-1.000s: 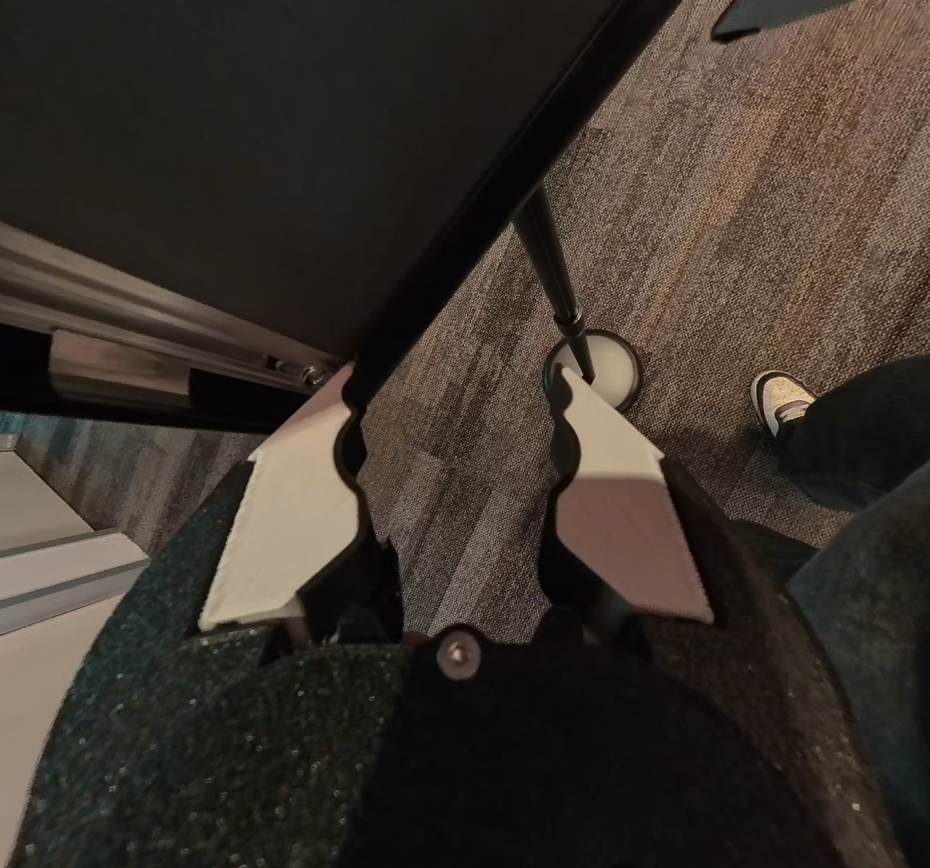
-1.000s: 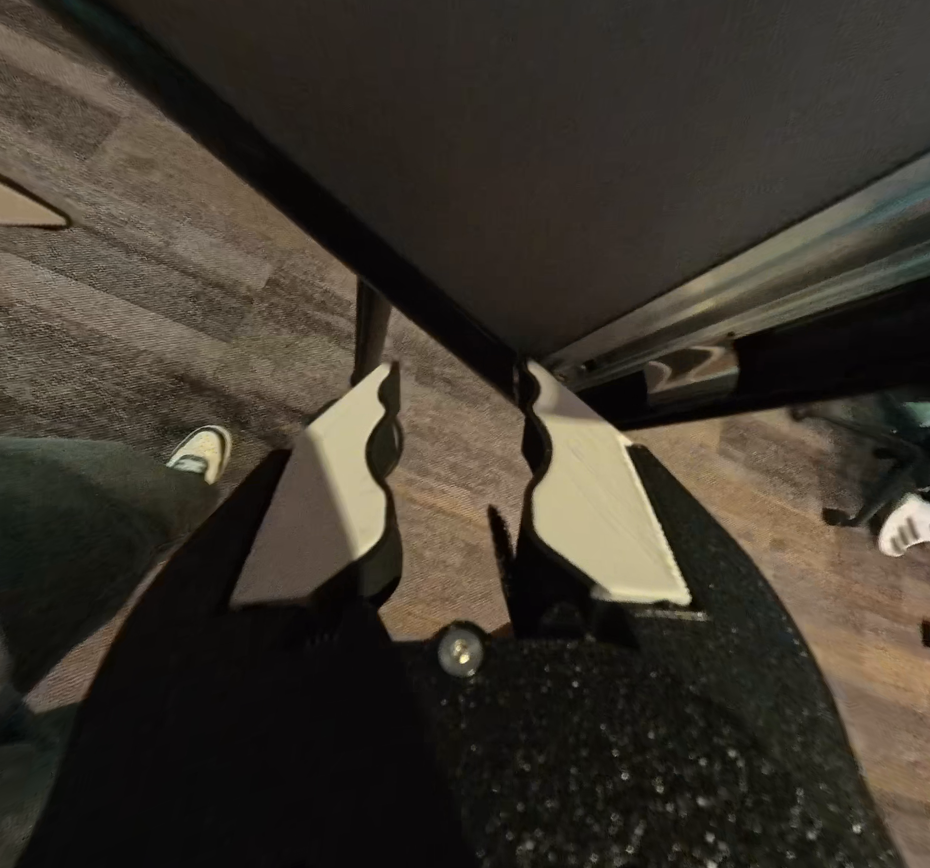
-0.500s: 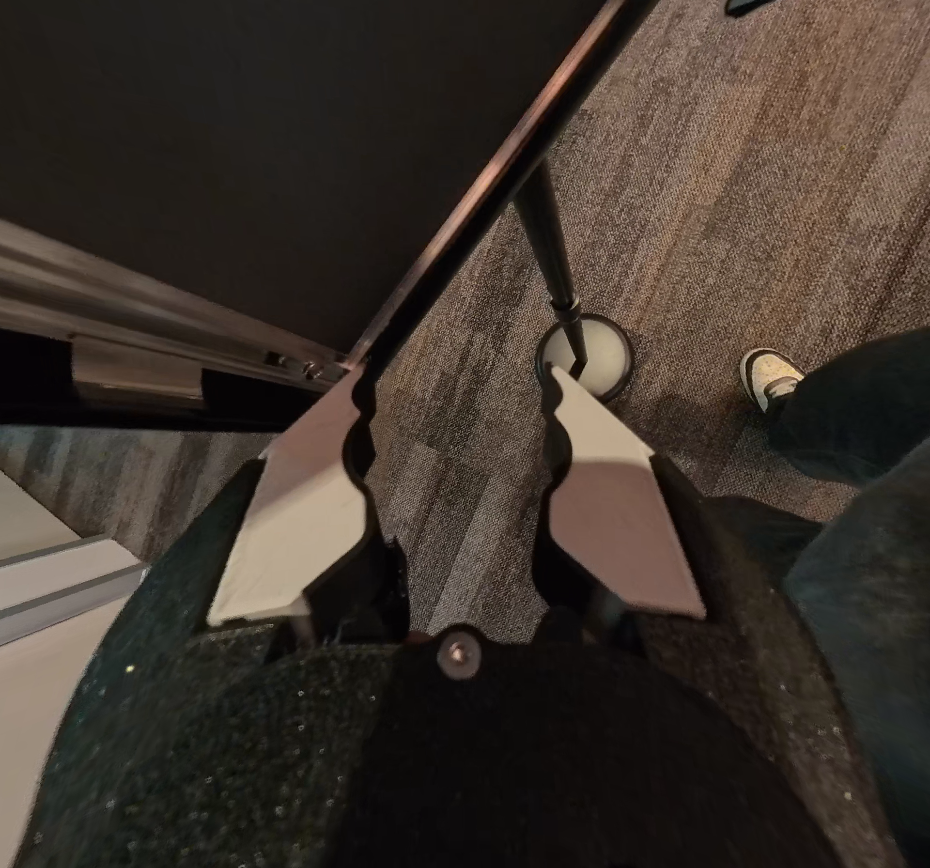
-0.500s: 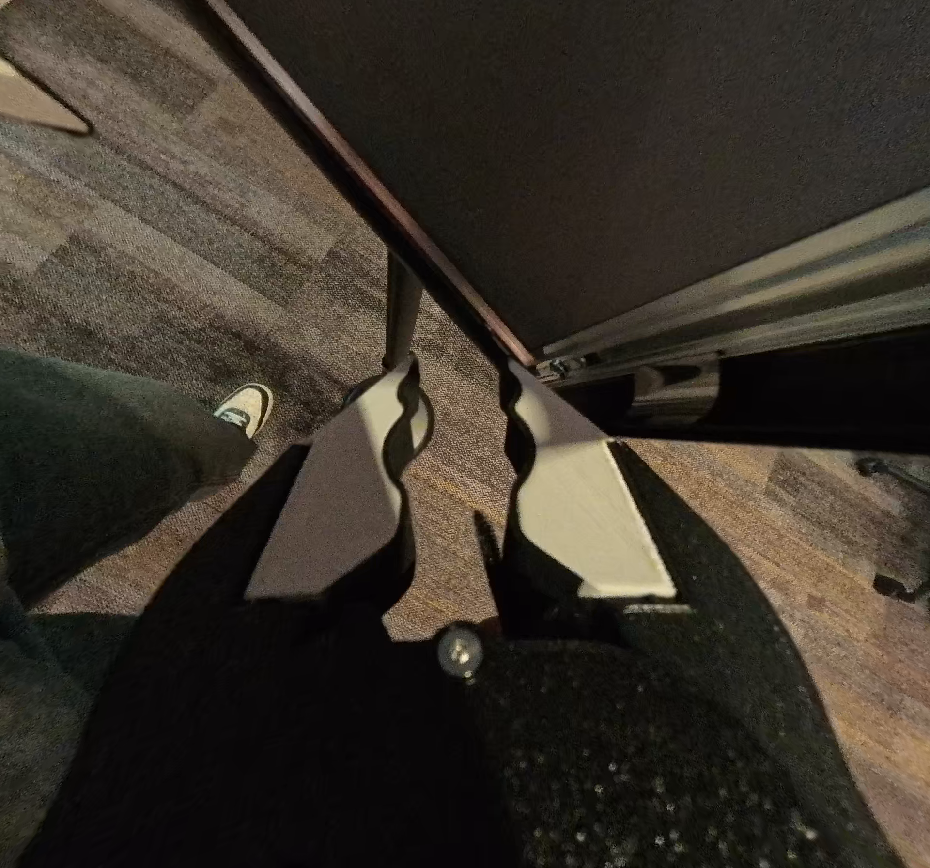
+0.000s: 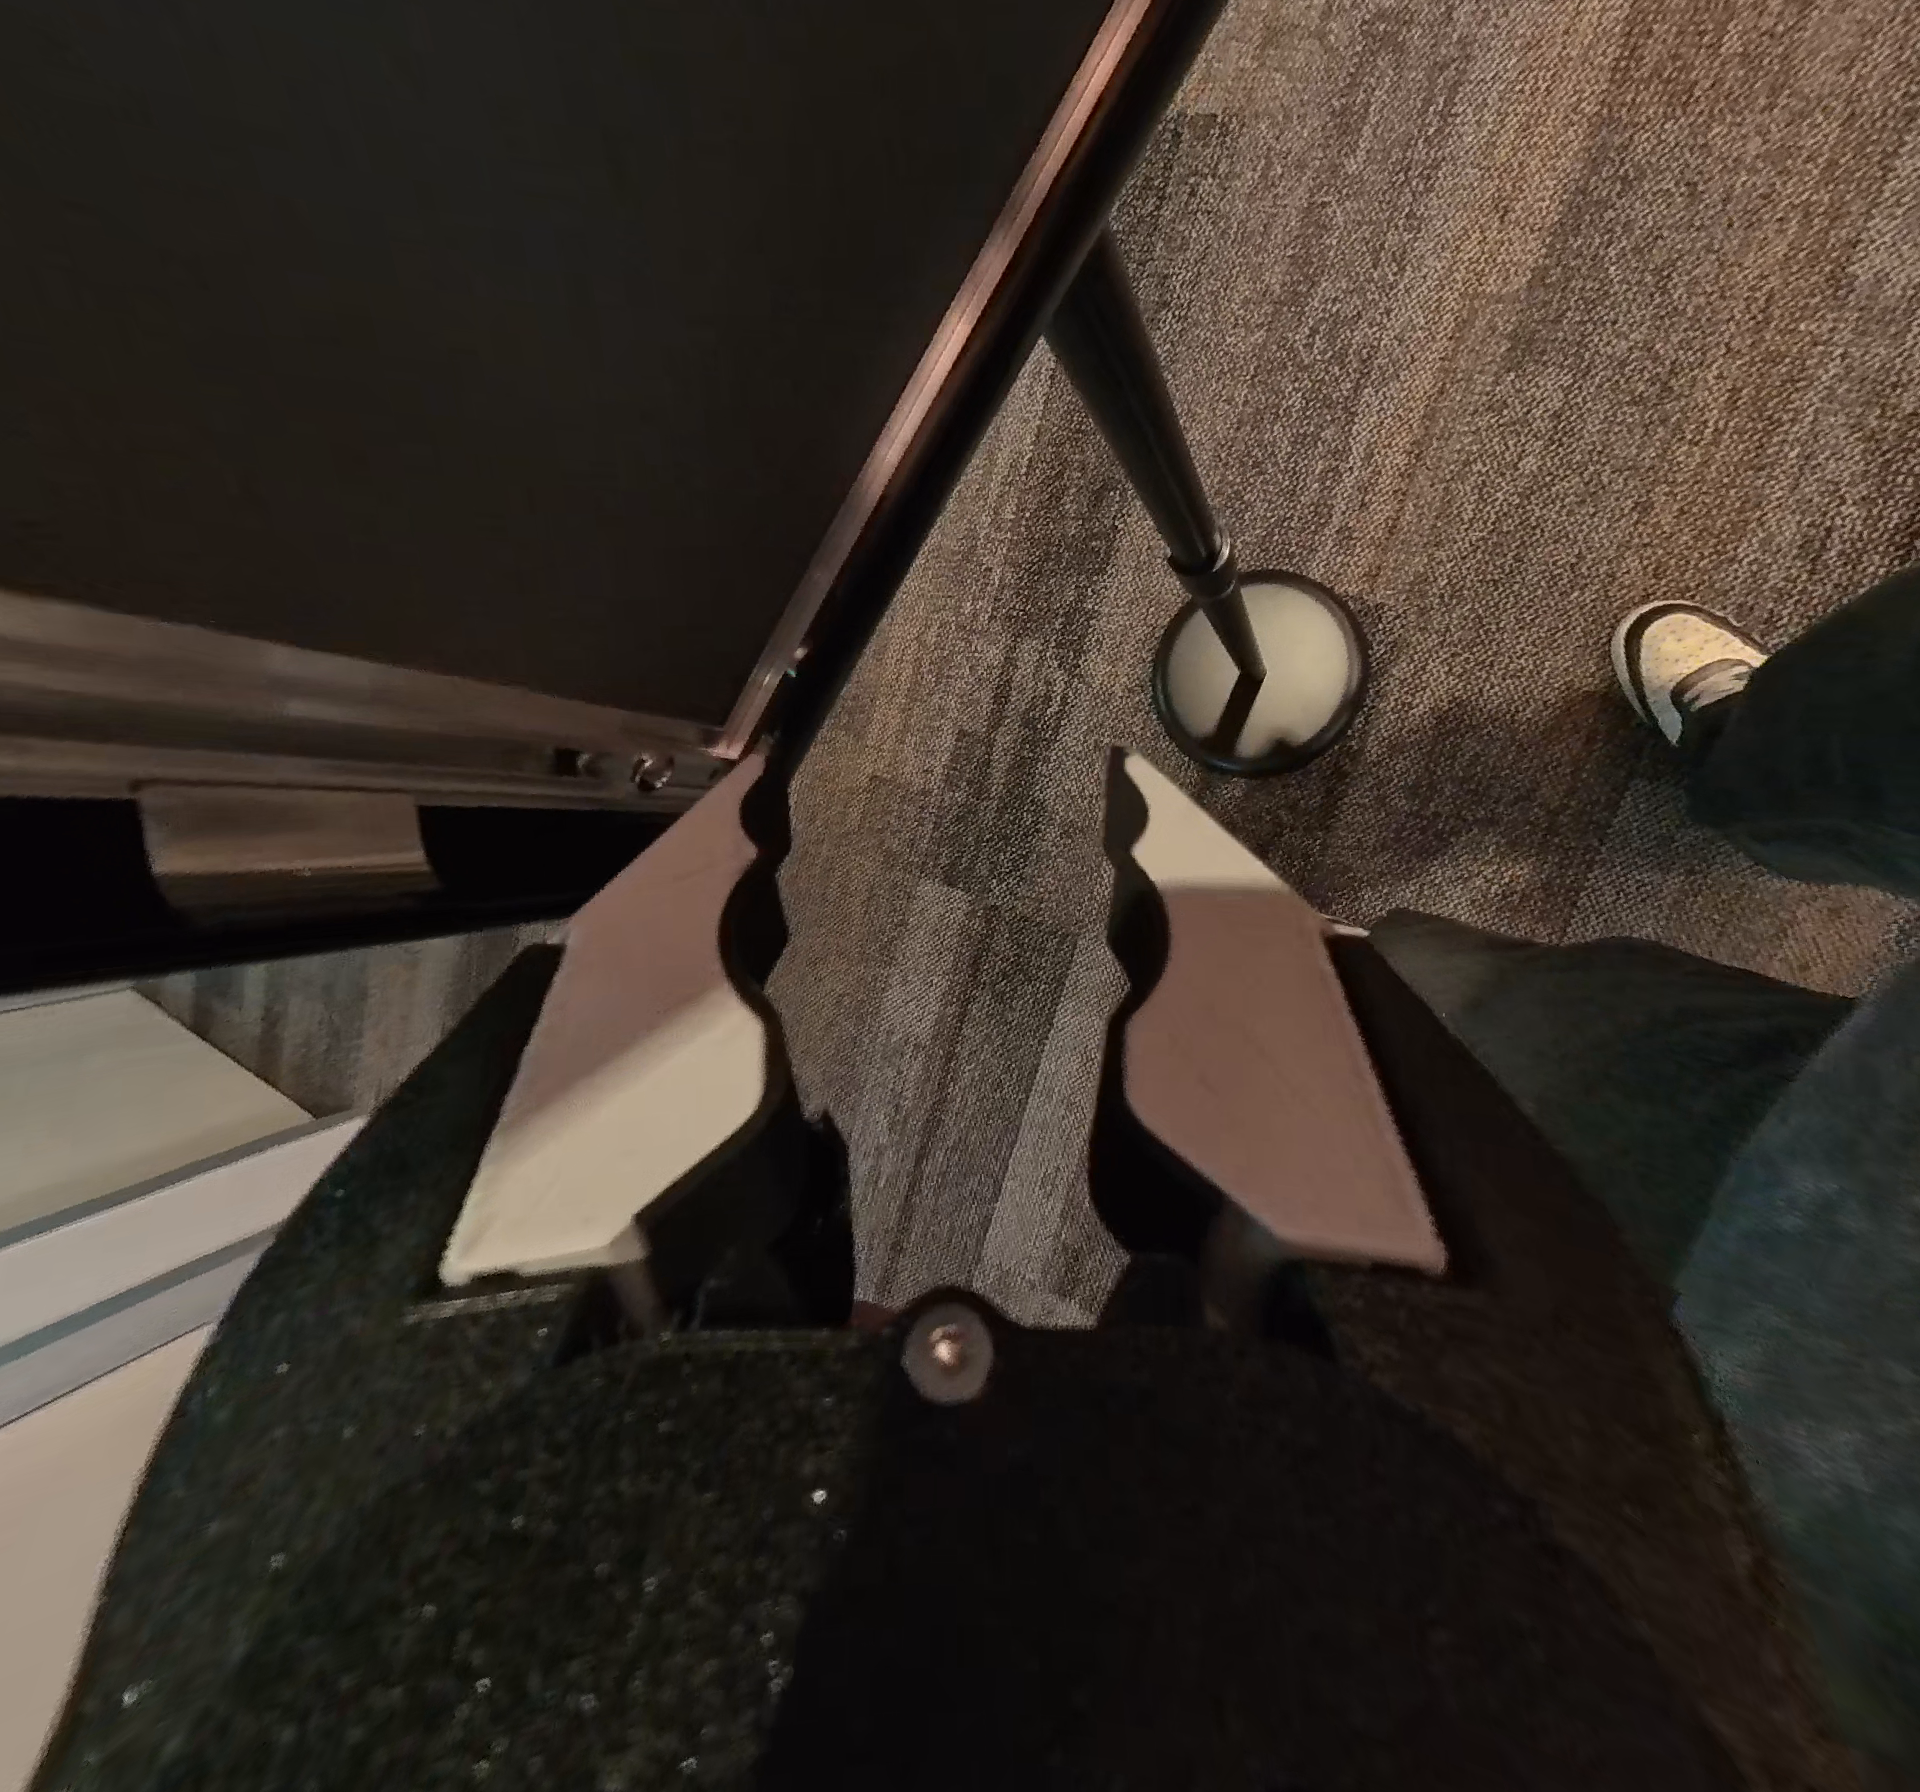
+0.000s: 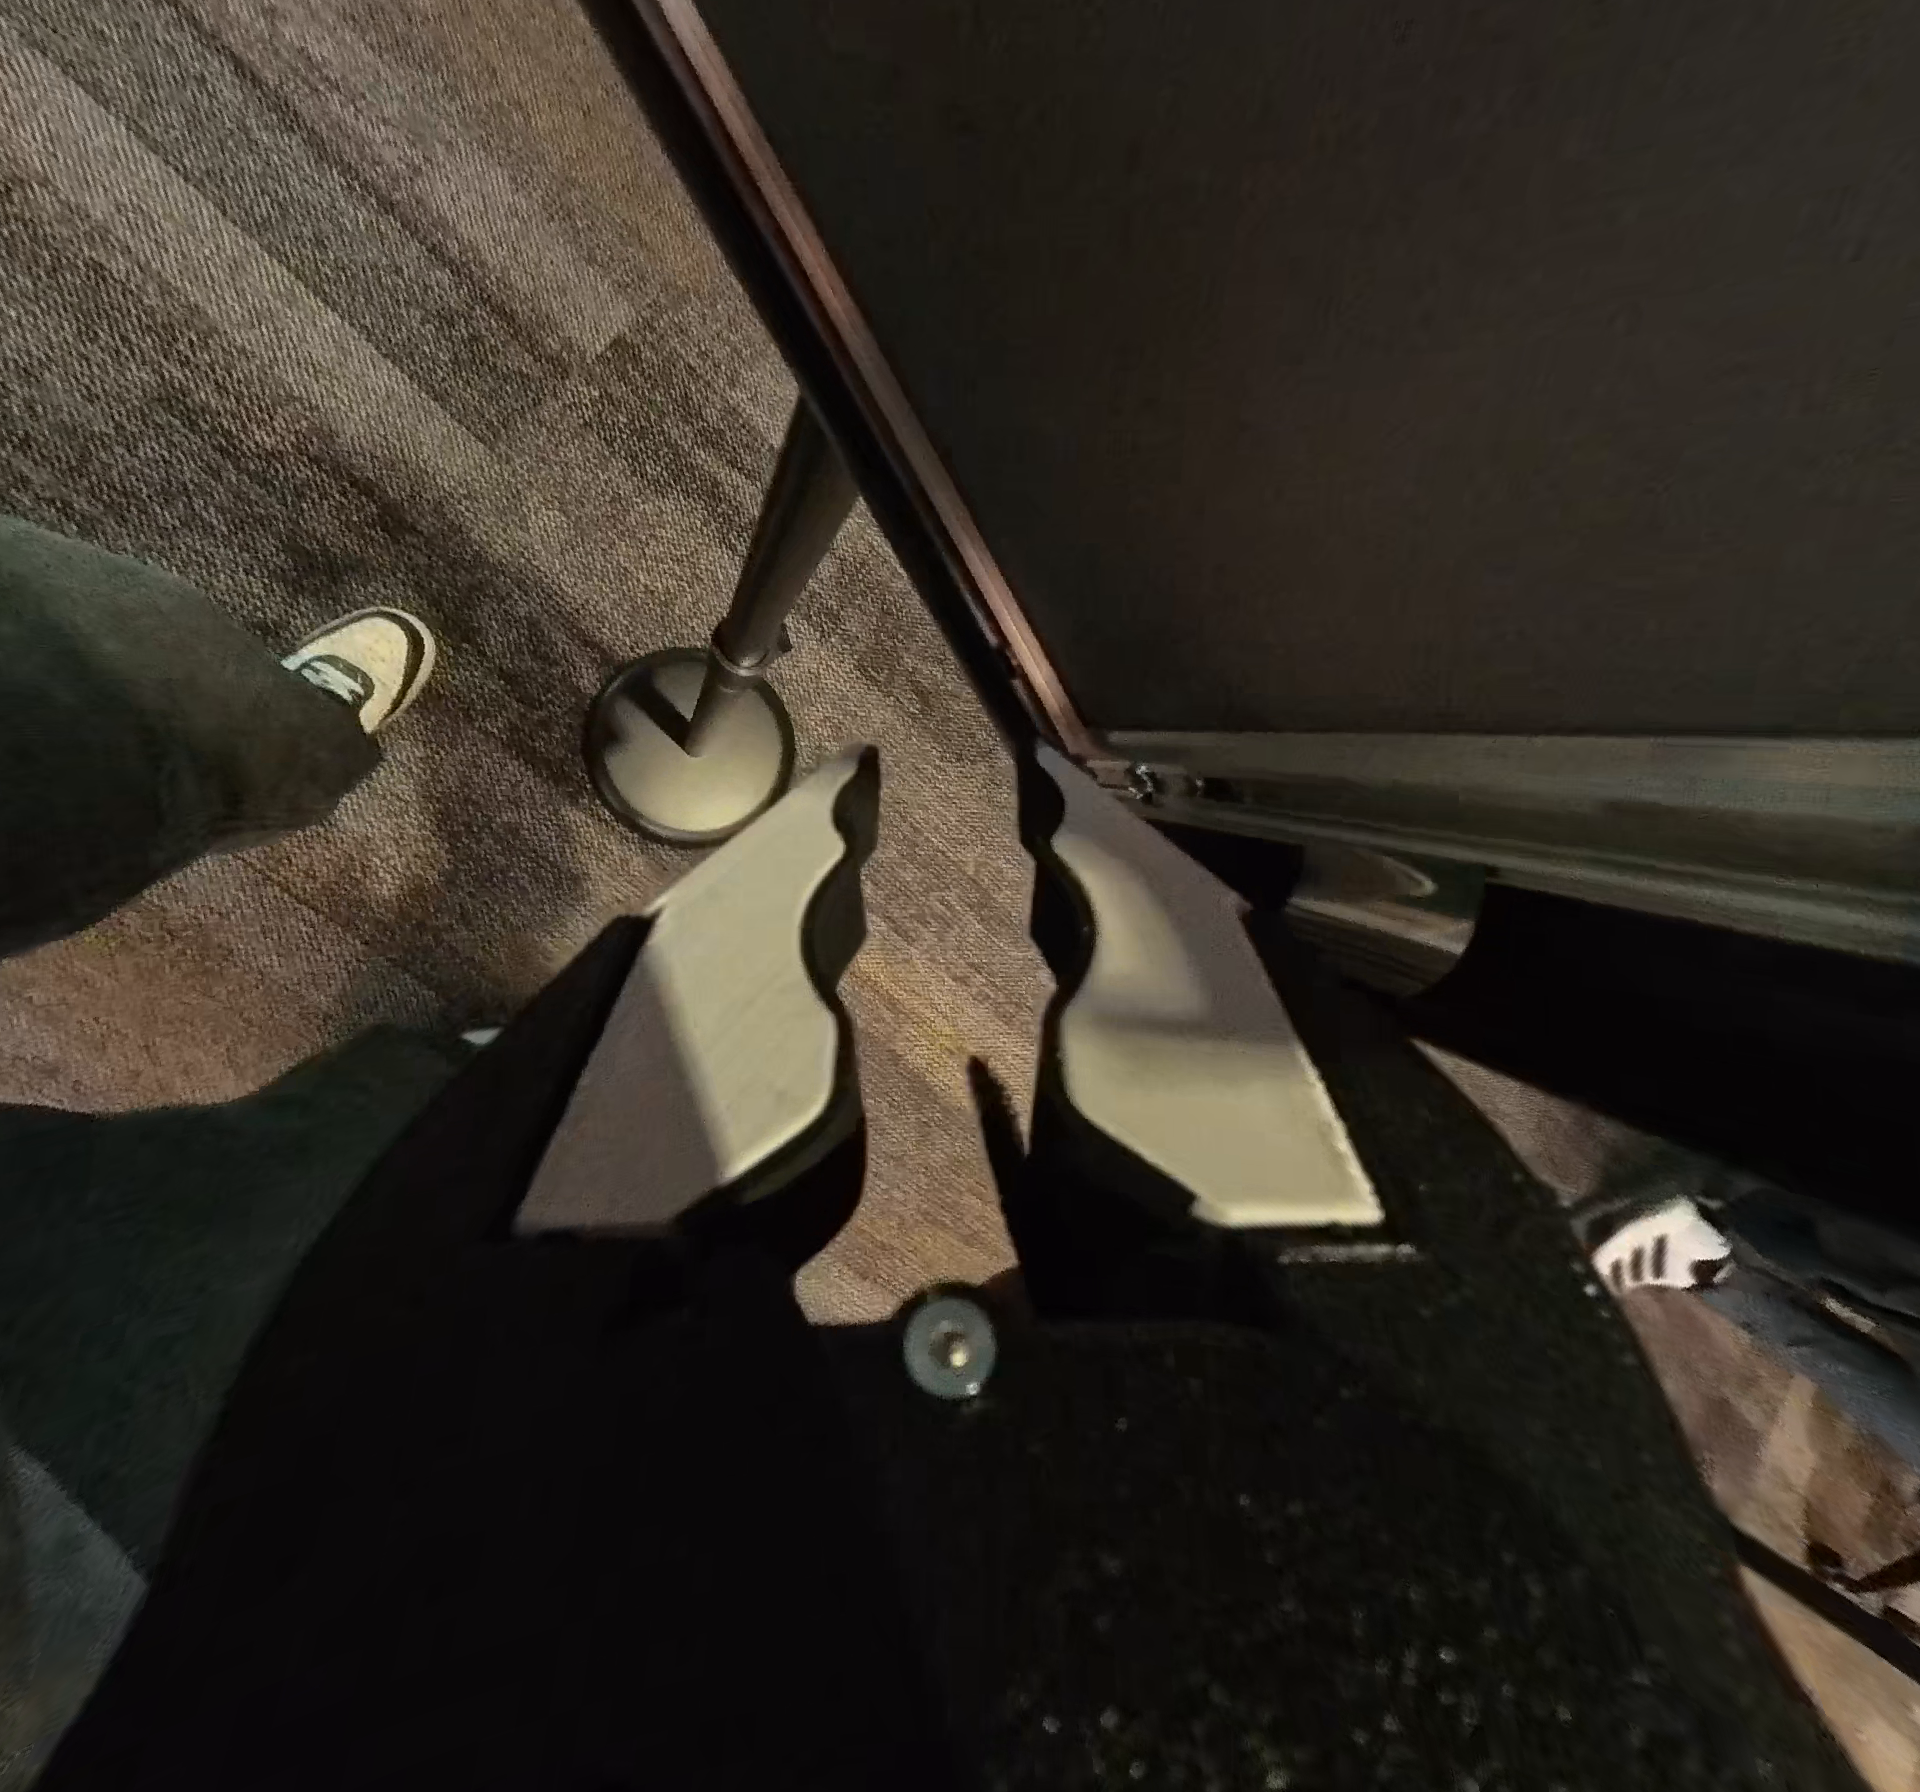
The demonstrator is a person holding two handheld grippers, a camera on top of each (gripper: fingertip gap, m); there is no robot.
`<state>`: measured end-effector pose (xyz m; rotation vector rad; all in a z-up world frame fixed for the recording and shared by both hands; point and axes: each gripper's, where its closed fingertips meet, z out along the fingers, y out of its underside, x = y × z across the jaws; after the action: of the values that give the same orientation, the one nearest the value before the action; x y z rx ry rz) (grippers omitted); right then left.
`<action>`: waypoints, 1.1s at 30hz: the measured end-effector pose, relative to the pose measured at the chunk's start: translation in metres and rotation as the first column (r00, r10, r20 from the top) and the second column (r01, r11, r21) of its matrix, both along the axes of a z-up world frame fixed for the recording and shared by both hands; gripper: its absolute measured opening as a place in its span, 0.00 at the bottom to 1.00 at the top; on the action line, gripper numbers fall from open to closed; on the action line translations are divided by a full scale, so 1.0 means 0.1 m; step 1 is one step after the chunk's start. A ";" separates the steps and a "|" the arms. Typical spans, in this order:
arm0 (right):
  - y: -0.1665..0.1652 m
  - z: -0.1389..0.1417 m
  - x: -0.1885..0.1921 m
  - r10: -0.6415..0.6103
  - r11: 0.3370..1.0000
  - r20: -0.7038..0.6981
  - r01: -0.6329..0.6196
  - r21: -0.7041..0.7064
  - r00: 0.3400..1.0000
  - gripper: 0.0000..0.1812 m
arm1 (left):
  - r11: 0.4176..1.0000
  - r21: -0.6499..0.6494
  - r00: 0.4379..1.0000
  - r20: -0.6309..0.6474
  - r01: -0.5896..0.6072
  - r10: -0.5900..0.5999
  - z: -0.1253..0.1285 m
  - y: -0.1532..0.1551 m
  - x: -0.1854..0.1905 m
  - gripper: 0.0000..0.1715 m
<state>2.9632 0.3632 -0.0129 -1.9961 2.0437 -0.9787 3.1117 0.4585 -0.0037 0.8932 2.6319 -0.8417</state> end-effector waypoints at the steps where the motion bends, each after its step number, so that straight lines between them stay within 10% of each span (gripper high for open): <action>1: -0.01 0.00 0.00 0.011 1.000 -0.011 -0.011 -0.009 1.000 0.14 | 1.000 0.001 1.000 0.001 0.000 0.000 0.00 0.00 0.00 0.35; 21: 0.13 0.47 0.31 0.139 0.968 0.119 -0.110 -0.227 0.983 0.08 | 0.999 -0.018 0.998 0.026 0.050 -0.050 -0.03 0.00 -0.04 0.36; 33: 0.18 0.12 0.51 0.162 0.981 0.017 -0.159 -0.109 0.987 0.03 | 0.999 -0.024 0.999 0.018 0.045 -0.044 -0.02 -0.02 0.00 0.34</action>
<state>3.0142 0.3814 -0.0014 -2.1497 1.8190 -1.0952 3.1116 0.4566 -0.0060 0.9520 2.5902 -0.8707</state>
